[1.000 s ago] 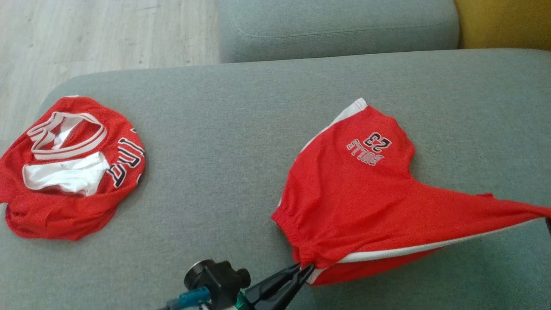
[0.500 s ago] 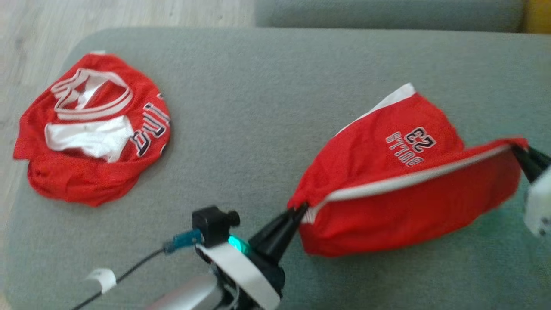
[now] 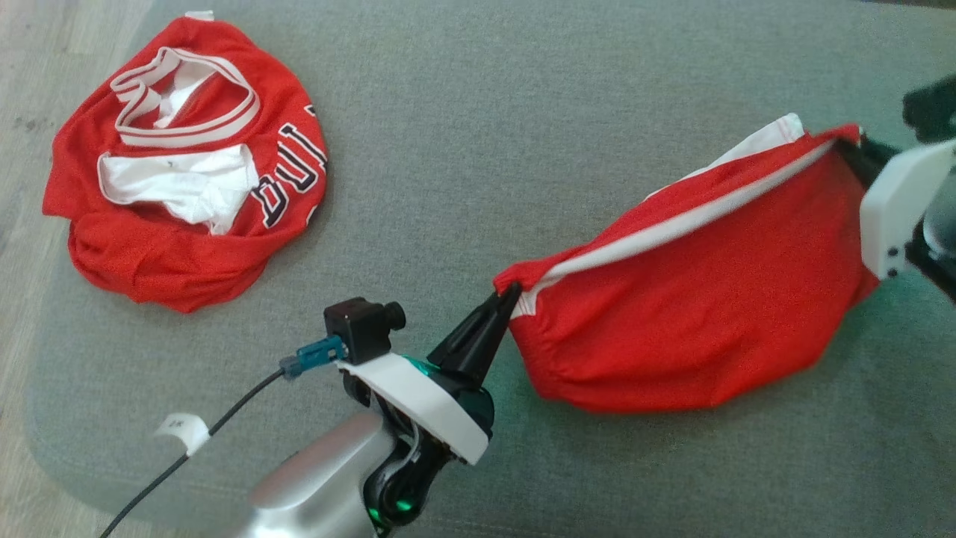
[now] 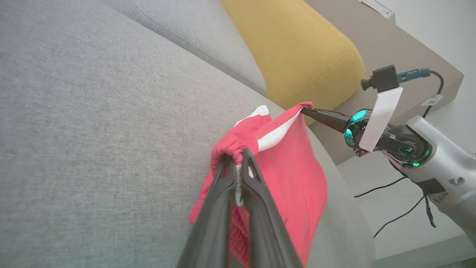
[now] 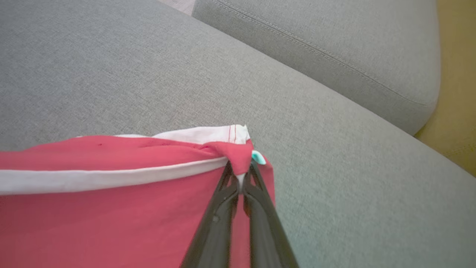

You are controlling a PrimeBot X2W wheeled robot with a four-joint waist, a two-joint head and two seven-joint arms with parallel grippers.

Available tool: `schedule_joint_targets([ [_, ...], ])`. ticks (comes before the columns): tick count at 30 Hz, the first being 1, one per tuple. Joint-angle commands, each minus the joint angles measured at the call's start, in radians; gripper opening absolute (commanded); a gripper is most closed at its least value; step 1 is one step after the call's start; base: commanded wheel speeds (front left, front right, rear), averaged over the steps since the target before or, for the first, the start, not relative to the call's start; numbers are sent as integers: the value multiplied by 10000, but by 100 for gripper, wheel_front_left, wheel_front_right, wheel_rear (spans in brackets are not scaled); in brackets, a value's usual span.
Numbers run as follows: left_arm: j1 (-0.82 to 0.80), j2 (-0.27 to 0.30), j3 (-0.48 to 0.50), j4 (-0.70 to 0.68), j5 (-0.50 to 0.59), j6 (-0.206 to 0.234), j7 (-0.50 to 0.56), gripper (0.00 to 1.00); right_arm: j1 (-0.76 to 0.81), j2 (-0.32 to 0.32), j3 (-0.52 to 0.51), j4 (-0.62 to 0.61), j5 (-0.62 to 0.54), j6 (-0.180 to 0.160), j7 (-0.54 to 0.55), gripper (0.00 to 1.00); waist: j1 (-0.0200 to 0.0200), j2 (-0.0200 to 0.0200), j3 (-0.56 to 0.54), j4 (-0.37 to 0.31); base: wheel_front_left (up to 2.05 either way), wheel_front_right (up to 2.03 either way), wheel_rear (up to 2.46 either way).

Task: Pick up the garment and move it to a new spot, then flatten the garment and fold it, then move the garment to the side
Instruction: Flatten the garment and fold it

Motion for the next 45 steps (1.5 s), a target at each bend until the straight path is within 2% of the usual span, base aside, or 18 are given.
schedule_joint_targets([
  [1,-410,21,384,-101,-13,-39,-187,0,-394,-225,189,-21,70,65,-265,0,-3,0,124,70,0,0,0],
  [3,-466,-34,372,173,-5,-48,-310,0,-795,-138,527,395,180,65,-639,3,-3,0,172,90,0,0,0],
  [4,-475,-63,378,306,-5,-50,-379,6,-948,-91,636,609,252,65,-835,32,-3,0,187,98,0,0,0],
  [5,-469,-98,402,443,-21,-52,-449,85,-1070,-38,720,827,325,65,-1023,100,-3,0,194,104,0,0,0],
  [6,-466,-129,432,572,-8,-54,-530,100,-1166,14,782,1025,404,65,-1223,100,-3,0,194,110,0,0,0],
  [11,-382,-140,346,953,255,-40,-785,100,-1094,79,922,1629,1259,65,-2225,100,-3,0,108,153,0,0,0],
  [15,-182,-141,674,1060,1325,555,-1076,100,-562,-223,831,1856,2194,65,-2808,100,-3,0,7,274,0,0,0],
  [18,368,-428,1977,236,2504,897,-1107,100,-49,-546,735,2087,2839,65,-3018,100,-3,0,10,508,0,0,0],
  [19,1020,-667,2805,-429,3378,1015,-1110,100,277,-711,723,2268,3222,65,-3039,100,-3,0,-2,675,0,0,0],
  [22,2293,-1090,3975,-1462,4806,1037,-1112,100,803,-866,809,2713,3709,65,-2987,100,-3,0,-75,990,0,0,0],
  [26,3151,-1362,4464,-1961,5604,820,-1113,100,1184,-721,1043,3094,4307,65,-2680,100,-3,0,-210,1243,0,0,0],
  [27,3273,-1401,4528,-2023,5766,775,-1114,100,1245,-693,1140,3133,4434,65,-2573,95,-3,0,-240,1280,0,0,0],
  [28,3375,-1434,4579,-2060,5882,726,-1114,100,1286,-653,1212,3161,4589,65,-2481,42,-3,0,-276,1304,0,0,0],
  [29,3375,-1434,4579,-2060,5882,726,-1114,100,1286,-653,1212,3161,4589,65,-2481,42,-3,0,-276,1304,0,0,0],
  [30,3461,-1464,4627,-2082,5969,678,-1114,100,1307,-606,1287,3137,4770,65,-2406,0,-3,0,-302,1313,0,0,0],
  [33,3581,-1525,4756,-2134,6220,559,-1114,100,1260,-563,1466,2994,5227,65,-2274,0,-3,0,-370,1272,0,0,0],
  [37,3660,-1569,4945,-2192,6508,473,-1114,100,955,-754,1583,3180,5225,65,-2747,0,-3,0,-501,991,0,0,0],
  [45,3908,-1609,5322,-2275,6768,351,-1115,100,1125,-1106,1336,4003,5575,65,-3545,0,-3,0,-784,-305,0,0,0],
])
